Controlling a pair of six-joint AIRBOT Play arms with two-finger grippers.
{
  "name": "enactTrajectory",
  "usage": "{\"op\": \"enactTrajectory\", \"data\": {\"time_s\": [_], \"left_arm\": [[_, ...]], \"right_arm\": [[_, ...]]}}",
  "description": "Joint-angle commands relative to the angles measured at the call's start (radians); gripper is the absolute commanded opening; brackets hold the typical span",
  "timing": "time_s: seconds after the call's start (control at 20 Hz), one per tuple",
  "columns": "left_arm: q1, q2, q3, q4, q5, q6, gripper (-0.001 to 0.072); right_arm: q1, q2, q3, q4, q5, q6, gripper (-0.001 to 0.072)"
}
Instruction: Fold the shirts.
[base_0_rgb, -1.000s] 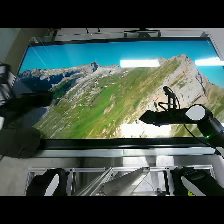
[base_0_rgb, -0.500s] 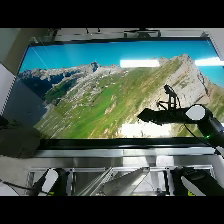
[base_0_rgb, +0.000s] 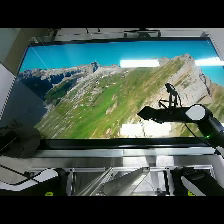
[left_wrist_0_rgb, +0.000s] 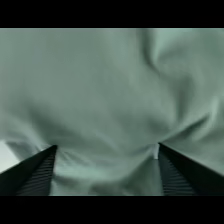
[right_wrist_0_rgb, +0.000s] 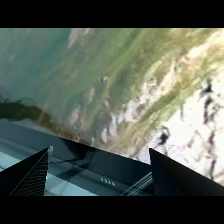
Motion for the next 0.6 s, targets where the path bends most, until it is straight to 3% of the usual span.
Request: {"op": "enactTrajectory", "data": {"time_s": [0.0,0.05,0.2,0.3,0.35,0.45,0.5,0.55], "left_arm": [[0.003,-0.105,0.103,-0.051,-0.085,0.002,0.0133],[0.002,-0.121,0.145,-0.089,-0.117,0.005,0.0031],[-0.034,-0.129,0.253,-0.26,-0.185,0.04,0.003],[-0.103,-0.112,0.311,-0.453,-0.222,0.077,0.003],[-0.15,-0.093,0.332,-0.571,-0.242,0.111,0.003],[-0.283,-0.037,0.374,-0.84,-0.291,0.153,0.0031],[-0.367,0.002,0.386,-0.969,-0.307,0.158,0.0031],[-0.453,0.037,0.391,-1.06,-0.301,0.172,0.0031]], "right_arm": [[-0.001,0.0,0.0,0.001,-0.005,0.002,0.0688],[-0.001,0.0,0.0,0.001,-0.005,0.001,0.0688],[-0.001,0.0,0.0,0.001,-0.005,0.001,0.0688],[-0.001,0.0,0.0,0.0,-0.004,0.001,0.0683],[-0.001,0.0,0.0,0.0,-0.003,0.0,0.0592],[-0.001,0.0,0.0,0.0,0.003,-0.01,0.0115],[-0.002,0.002,0.0,-0.001,0.003,-0.029,0.0017],[-0.003,0.003,0.0,-0.002,0.003,-0.035,0.0018]]}}
